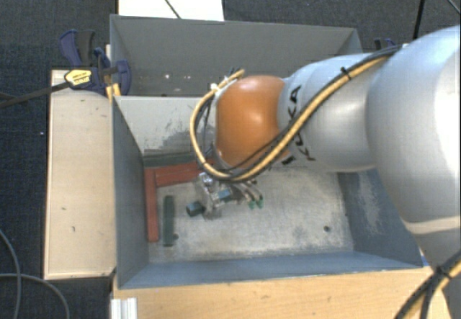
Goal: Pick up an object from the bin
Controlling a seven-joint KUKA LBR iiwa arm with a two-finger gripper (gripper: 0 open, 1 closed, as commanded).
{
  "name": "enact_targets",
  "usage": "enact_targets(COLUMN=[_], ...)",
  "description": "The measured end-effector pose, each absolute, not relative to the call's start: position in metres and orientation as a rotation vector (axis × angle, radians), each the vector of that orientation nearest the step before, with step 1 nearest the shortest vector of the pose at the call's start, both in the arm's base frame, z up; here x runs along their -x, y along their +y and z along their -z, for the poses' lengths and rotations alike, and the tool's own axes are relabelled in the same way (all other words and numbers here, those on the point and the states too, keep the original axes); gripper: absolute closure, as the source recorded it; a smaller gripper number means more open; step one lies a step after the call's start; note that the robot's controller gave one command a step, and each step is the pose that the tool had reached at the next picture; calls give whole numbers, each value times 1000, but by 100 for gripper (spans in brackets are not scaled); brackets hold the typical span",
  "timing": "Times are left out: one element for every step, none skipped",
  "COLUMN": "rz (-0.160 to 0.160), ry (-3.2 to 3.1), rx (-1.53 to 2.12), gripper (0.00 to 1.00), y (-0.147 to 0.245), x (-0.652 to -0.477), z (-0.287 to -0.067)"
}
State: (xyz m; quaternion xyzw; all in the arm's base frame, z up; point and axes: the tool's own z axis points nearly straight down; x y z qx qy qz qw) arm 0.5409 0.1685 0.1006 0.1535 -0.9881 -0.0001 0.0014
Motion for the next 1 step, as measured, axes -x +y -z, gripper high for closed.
enact_targets(rz=[2], ry=[-3132], rx=[-277], gripper=[100], y=[182], x=[-531], z=[-241])
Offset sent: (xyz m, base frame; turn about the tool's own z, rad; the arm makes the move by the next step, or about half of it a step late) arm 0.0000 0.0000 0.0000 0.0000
